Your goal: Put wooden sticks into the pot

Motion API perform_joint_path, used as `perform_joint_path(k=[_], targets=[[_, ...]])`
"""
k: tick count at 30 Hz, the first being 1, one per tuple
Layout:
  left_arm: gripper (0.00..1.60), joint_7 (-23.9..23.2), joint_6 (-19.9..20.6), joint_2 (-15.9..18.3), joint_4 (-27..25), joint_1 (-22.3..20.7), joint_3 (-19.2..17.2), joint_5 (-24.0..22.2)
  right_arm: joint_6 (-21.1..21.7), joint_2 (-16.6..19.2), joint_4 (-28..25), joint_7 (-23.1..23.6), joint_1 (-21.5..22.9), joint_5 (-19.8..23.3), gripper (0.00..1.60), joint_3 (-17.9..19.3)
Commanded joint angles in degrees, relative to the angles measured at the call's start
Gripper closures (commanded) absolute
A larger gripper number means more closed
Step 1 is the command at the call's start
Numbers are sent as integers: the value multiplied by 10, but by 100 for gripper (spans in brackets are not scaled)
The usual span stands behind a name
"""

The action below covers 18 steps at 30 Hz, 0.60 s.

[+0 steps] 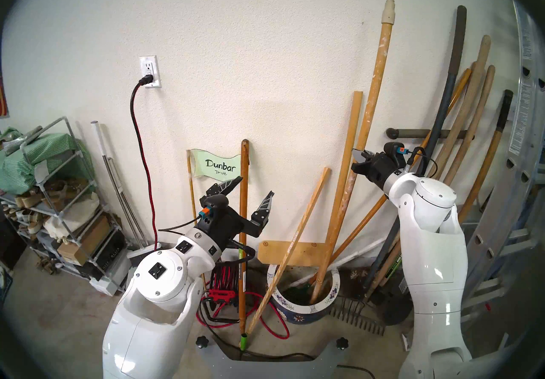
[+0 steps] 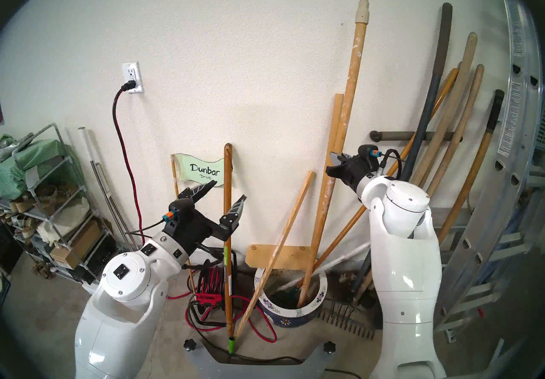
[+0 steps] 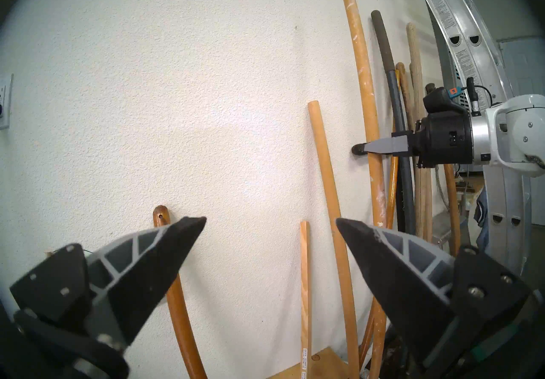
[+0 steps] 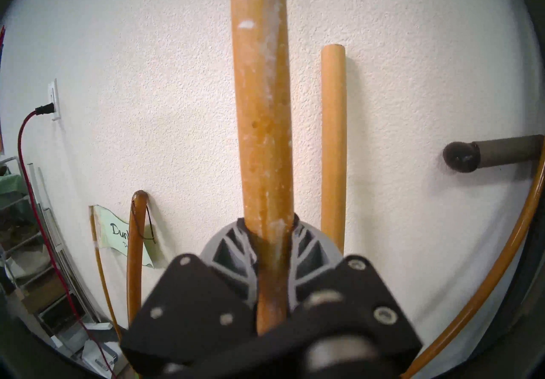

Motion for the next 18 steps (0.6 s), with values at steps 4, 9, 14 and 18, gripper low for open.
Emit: perform_joint_path(k=[4,9,14,18], targets=[[0,0,0,0,0,0,0,0,-4,-3,3,-2,-5,0,160,-5],[0,0,0,0,0,0,0,0,-3,0,10,-2,-9,-1,160,-6],[0,0,0,0,0,0,0,0,-8,1,16,-4,-14,-4,160,-9],[0,0,0,0,0,0,0,0,-11,1,23,-5,-14,-8,160,-12]])
